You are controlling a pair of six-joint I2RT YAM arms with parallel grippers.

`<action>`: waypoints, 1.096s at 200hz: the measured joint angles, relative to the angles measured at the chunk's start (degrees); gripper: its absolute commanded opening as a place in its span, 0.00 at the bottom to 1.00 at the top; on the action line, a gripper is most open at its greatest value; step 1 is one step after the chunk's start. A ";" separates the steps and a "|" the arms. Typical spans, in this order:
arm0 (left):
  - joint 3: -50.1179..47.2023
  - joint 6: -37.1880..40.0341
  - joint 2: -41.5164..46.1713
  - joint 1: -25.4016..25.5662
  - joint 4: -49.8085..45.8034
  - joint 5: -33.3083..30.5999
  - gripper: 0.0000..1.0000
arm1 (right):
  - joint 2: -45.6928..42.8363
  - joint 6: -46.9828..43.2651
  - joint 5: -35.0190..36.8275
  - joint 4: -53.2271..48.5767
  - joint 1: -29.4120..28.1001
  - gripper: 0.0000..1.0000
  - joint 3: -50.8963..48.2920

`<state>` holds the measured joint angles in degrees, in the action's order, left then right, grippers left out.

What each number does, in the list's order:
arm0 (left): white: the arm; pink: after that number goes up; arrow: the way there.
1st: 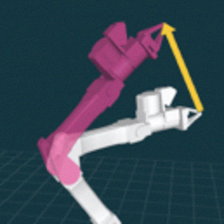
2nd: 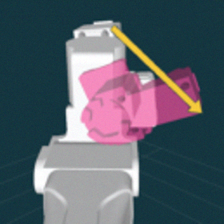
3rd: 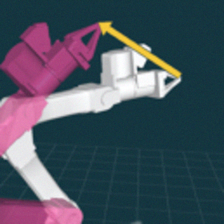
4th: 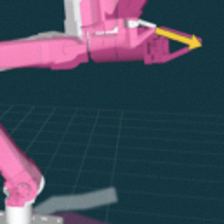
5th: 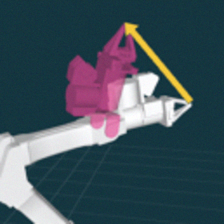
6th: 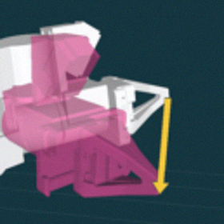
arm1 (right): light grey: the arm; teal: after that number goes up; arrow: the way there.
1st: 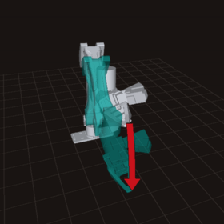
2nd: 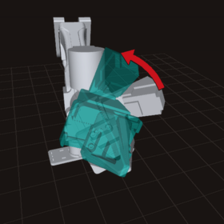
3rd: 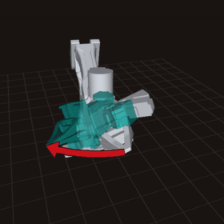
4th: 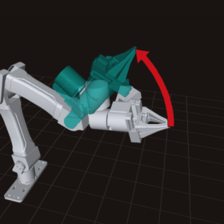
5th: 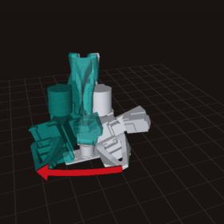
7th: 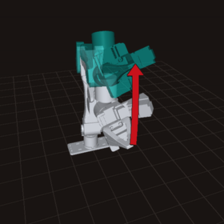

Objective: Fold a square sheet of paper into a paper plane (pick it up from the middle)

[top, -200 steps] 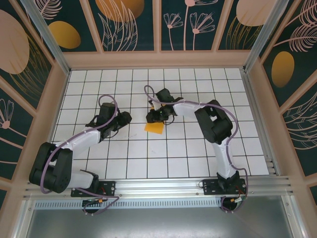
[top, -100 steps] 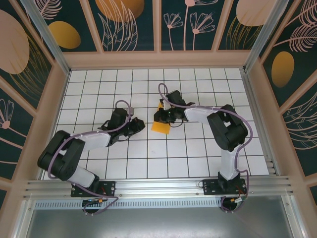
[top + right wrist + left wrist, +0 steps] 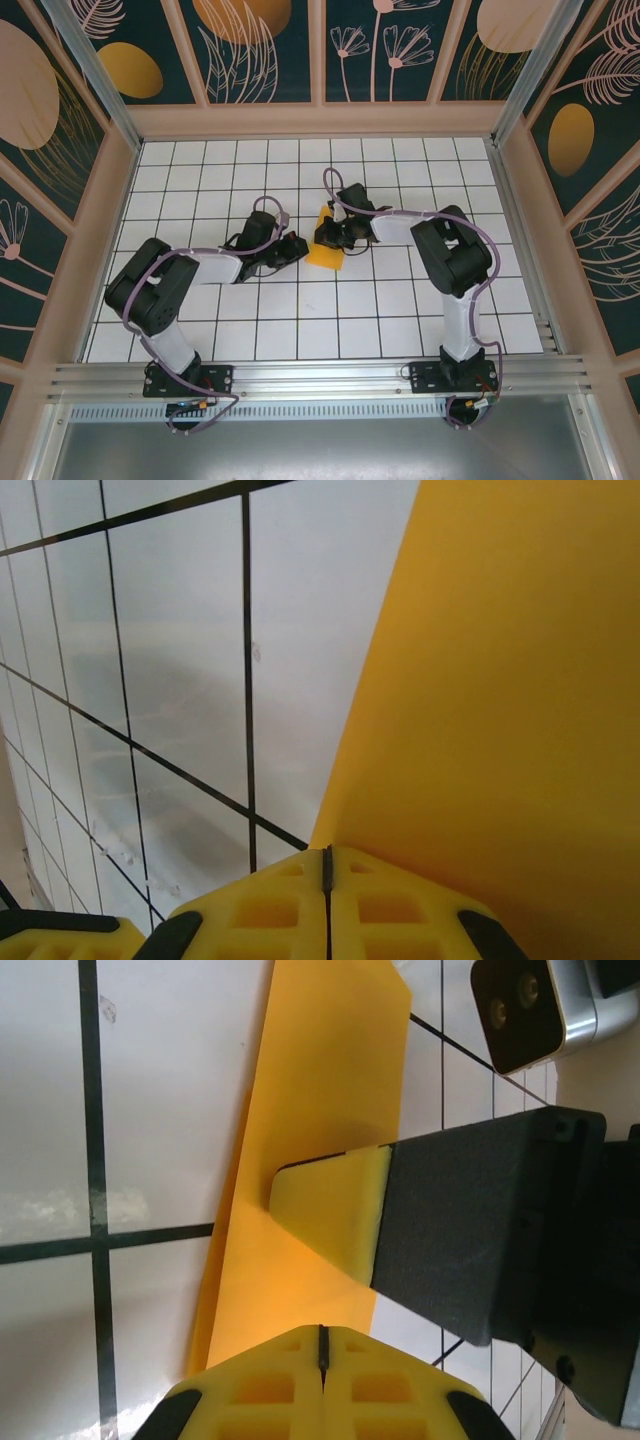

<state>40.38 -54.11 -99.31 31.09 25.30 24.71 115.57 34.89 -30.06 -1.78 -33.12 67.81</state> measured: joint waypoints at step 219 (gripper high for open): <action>6.78 6.88 -6.67 1.18 -10.54 -1.46 0.01 | 2.29 -0.46 0.07 -4.07 0.37 0.08 2.73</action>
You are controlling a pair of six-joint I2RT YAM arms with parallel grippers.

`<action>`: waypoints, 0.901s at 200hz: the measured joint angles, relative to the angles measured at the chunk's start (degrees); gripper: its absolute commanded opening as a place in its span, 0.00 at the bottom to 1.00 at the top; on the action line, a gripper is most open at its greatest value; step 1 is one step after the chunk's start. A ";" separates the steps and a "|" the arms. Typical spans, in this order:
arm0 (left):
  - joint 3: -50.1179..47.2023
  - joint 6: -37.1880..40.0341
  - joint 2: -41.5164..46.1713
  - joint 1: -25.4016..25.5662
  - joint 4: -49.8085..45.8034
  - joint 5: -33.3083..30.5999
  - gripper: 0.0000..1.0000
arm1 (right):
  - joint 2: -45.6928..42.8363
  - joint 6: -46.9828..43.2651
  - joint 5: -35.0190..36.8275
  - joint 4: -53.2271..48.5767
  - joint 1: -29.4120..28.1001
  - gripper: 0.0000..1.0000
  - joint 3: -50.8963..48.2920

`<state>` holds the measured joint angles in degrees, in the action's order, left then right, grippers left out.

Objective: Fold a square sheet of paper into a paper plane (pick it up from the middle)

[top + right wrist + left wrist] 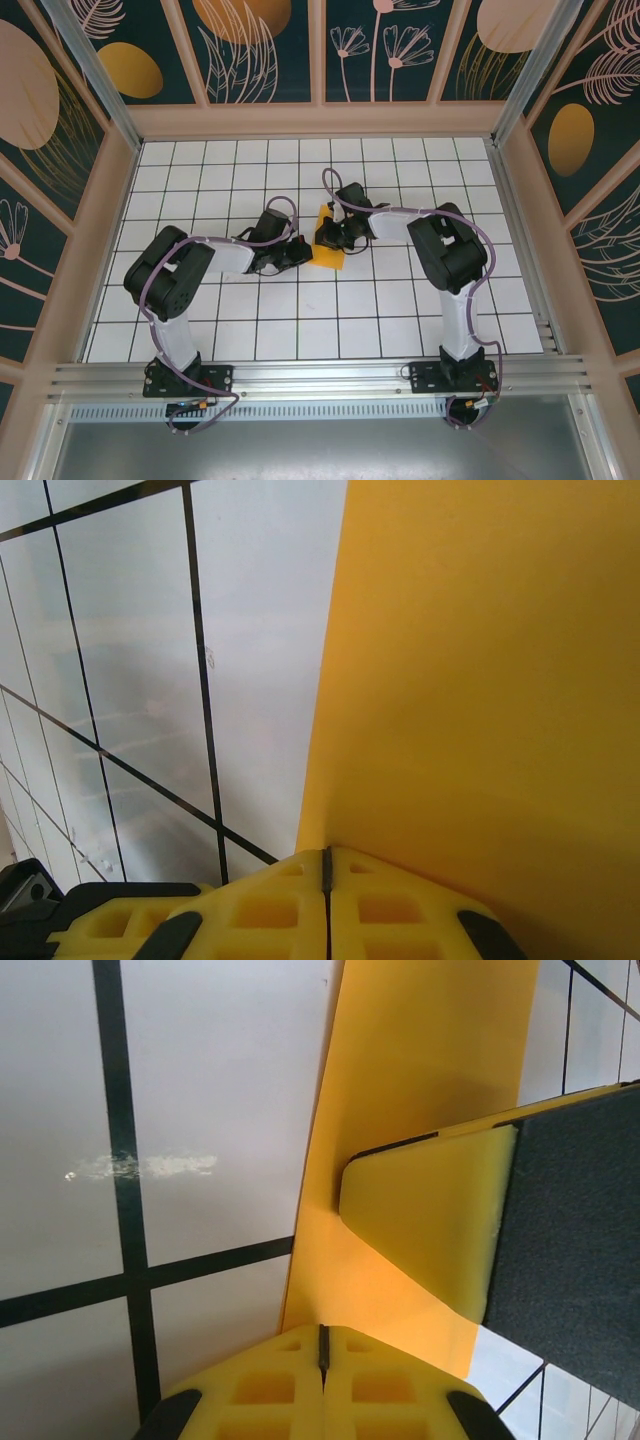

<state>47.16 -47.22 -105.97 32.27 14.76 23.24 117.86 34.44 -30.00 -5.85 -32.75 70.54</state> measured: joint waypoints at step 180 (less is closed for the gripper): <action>-2.95 5.40 10.91 0.74 -5.07 -5.14 0.01 | 0.31 0.00 -1.05 -0.57 0.11 0.11 0.57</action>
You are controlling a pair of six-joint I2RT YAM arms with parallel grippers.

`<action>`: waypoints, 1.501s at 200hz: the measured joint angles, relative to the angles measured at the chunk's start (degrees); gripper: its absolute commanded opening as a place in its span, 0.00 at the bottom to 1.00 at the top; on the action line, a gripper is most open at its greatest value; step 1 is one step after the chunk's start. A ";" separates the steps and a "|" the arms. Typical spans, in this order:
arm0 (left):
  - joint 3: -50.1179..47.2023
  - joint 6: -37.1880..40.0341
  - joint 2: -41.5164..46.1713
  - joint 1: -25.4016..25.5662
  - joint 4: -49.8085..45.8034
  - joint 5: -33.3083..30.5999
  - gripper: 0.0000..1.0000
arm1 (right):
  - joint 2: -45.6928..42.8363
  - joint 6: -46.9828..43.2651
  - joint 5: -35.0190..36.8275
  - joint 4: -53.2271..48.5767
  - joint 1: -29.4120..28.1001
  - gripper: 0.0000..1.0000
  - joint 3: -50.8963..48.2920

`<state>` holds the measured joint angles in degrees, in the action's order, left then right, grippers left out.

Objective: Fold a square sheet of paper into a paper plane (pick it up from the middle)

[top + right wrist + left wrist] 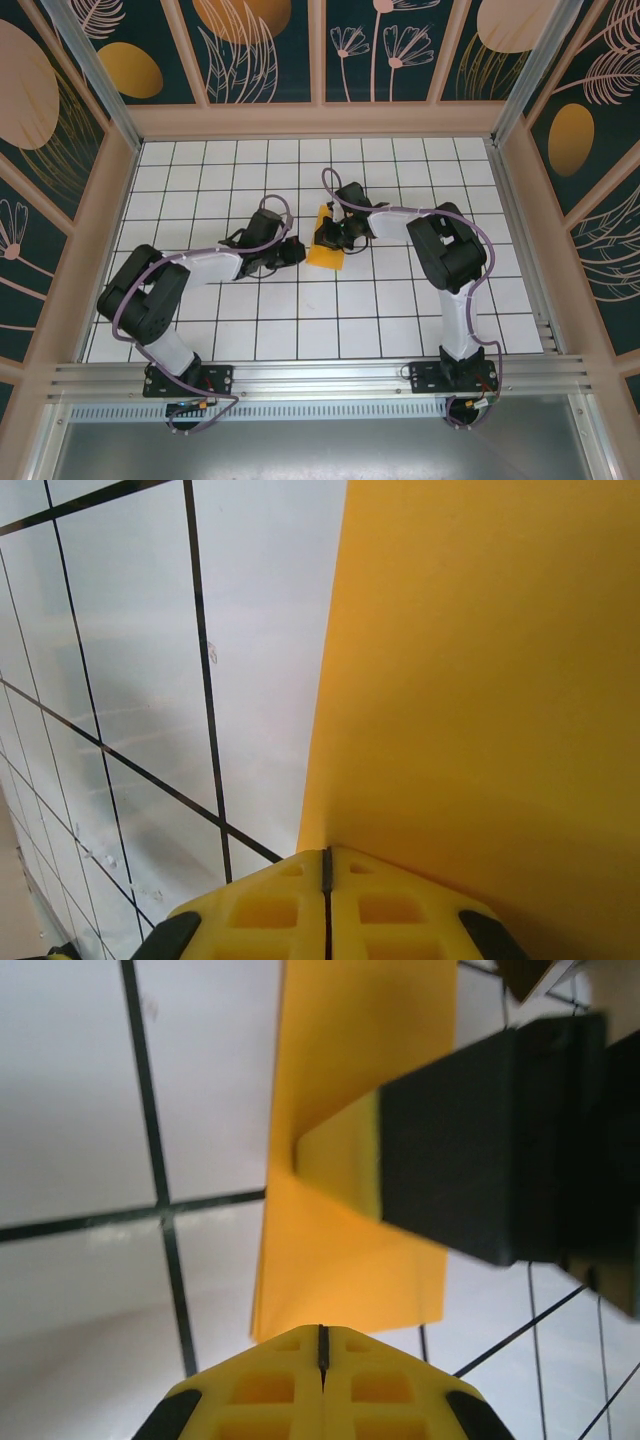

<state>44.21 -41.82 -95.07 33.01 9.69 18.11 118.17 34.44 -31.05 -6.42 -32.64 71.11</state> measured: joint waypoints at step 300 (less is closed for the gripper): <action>3.02 -16.68 -7.87 5.57 1.01 -14.40 0.00 | -21.49 8.11 9.09 -3.61 0.00 0.46 -19.47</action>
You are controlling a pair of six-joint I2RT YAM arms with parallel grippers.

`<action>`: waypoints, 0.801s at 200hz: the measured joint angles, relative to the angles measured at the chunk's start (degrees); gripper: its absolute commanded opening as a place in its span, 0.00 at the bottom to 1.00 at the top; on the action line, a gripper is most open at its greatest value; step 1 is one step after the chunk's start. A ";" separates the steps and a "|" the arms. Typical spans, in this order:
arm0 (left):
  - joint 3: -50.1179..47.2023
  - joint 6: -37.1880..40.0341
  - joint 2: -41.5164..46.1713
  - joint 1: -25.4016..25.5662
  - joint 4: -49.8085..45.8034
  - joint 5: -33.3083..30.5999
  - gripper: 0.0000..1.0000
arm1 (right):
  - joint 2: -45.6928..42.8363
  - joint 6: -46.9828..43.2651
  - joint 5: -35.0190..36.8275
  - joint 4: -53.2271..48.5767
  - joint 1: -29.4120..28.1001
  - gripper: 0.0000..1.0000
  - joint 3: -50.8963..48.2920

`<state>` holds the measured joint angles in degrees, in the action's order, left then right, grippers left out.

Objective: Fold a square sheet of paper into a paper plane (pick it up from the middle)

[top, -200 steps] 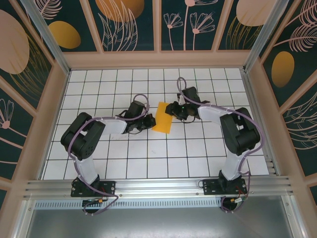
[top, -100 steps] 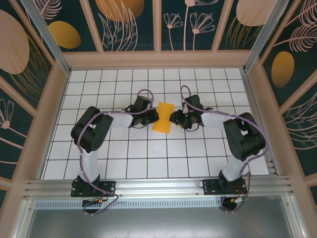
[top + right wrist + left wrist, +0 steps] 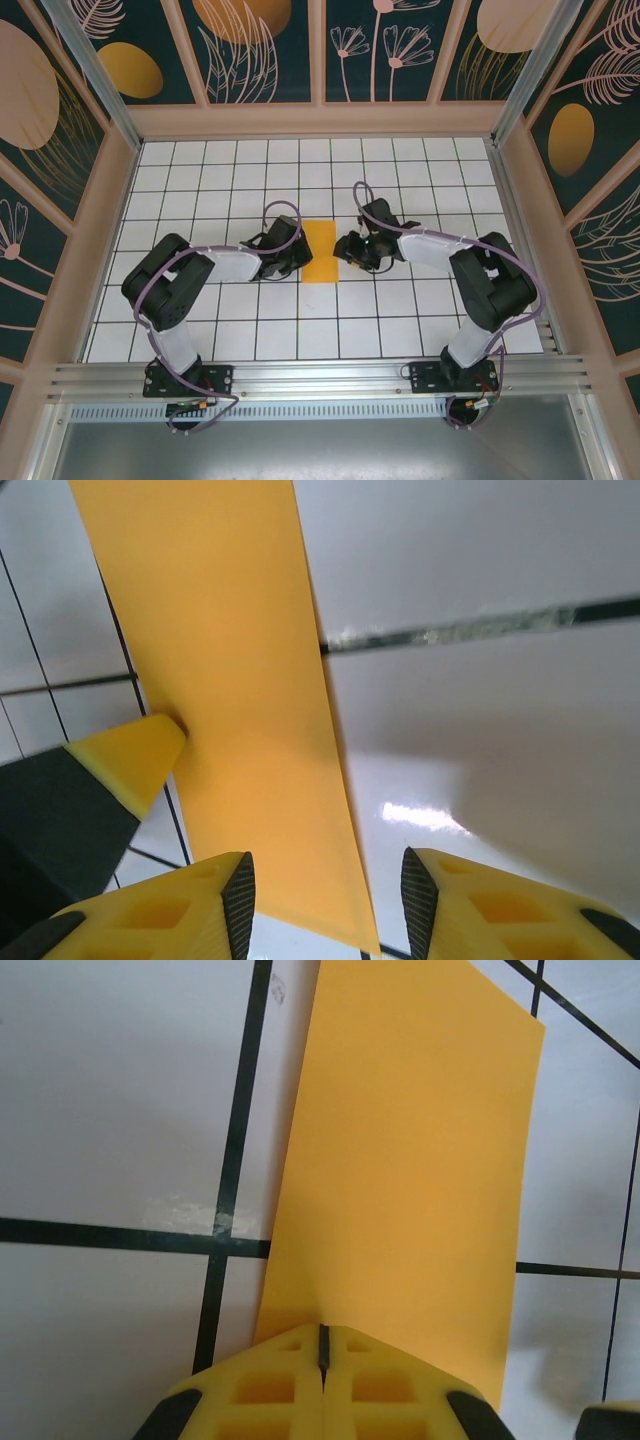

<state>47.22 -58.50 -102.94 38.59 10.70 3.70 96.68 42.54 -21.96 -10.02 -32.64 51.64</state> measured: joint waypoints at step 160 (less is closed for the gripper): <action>10.45 6.34 -5.18 0.00 -9.25 -1.64 0.00 | 0.00 1.29 0.92 -5.51 -3.89 0.45 0.87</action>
<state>57.67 -52.16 -108.12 38.59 1.45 2.07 96.68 43.83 -21.04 -15.53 -36.53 52.51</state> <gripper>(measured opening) 0.065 0.448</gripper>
